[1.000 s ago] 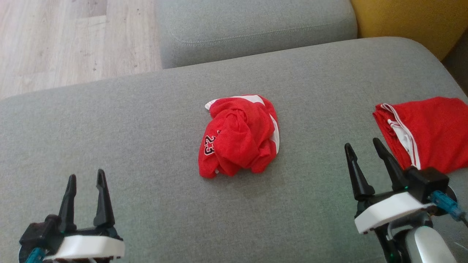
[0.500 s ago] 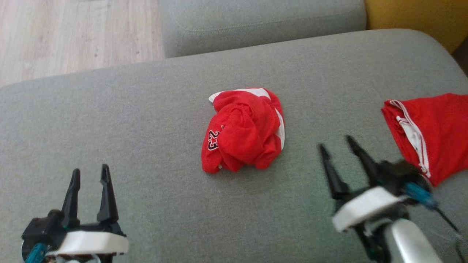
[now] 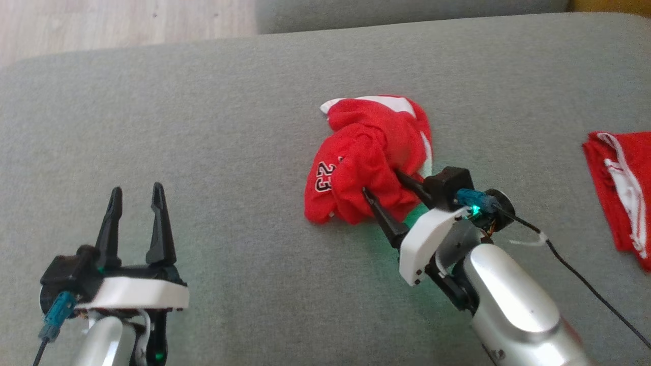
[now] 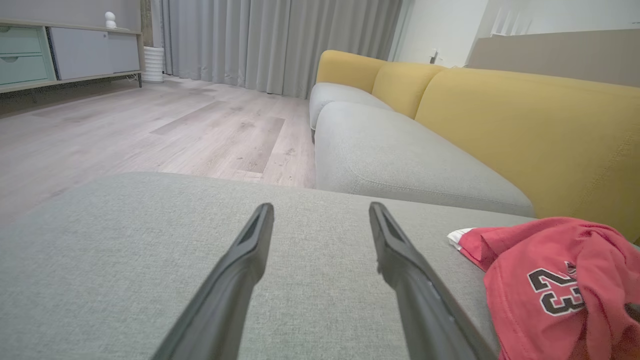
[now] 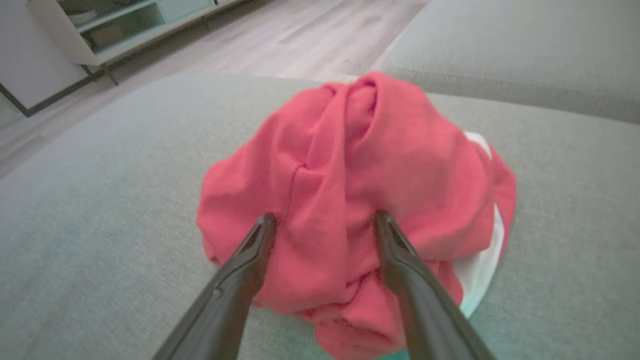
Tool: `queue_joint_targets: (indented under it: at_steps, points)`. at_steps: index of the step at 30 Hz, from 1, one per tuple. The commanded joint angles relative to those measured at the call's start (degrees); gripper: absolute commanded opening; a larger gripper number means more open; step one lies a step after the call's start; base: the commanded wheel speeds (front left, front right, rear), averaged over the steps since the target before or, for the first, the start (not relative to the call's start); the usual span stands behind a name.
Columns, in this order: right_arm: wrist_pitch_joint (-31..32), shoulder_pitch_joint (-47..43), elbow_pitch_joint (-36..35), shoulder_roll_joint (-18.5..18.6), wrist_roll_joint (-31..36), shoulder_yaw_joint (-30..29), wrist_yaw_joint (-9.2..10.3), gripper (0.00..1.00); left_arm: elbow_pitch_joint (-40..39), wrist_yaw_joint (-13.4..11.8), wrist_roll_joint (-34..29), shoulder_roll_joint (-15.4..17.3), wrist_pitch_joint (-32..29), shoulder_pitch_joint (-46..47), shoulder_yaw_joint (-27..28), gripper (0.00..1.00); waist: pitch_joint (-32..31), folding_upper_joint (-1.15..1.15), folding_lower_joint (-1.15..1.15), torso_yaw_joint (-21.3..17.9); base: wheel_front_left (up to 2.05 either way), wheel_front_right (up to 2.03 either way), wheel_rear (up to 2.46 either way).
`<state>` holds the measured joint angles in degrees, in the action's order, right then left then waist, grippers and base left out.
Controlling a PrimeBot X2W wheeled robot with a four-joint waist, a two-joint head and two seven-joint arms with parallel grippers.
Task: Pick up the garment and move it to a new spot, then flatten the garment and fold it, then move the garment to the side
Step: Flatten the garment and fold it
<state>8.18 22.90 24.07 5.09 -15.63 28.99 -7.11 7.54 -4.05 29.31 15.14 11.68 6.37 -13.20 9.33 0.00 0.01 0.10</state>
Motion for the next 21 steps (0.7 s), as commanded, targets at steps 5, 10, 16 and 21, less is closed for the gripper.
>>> queue_joint_targets:
  at_steps: [5, 10, 16, 21]
  points:
    - [-0.34, 3.61, 1.92, -2.02, -2.63, 3.6, -0.37, 0.0, -0.16, 0.22, -0.22, 0.61, 1.03, 3.07, 1.83, 1.0, 0.53, 0.0, -0.01, 1.48, 0.0, 0.0, 0.0]
    - [-4.38, 5.97, 0.45, -2.14, -5.82, 5.12, -0.37, 0.0, 0.29, 0.12, 0.13, 0.68, 1.51, 2.29, 2.29, 1.0, -0.9, 0.0, -0.01, 1.38, 0.0, 0.0, 0.0]
    - [-9.43, 11.74, -6.61, -2.19, -12.14, 6.73, -0.37, 0.0, 0.02, -0.23, 0.51, 1.09, 1.84, 0.82, 2.99, 1.0, -2.98, 0.0, -0.01, 0.58, 0.0, 0.0, 0.0]
    - [-14.81, 16.08, -13.05, -2.08, -18.11, 4.15, -0.37, 0.0, -0.52, -0.5, 0.75, 1.36, 1.91, -0.39, 3.17, 1.0, -4.32, 0.0, -0.01, 0.08, 0.0, 0.0, 0.0]
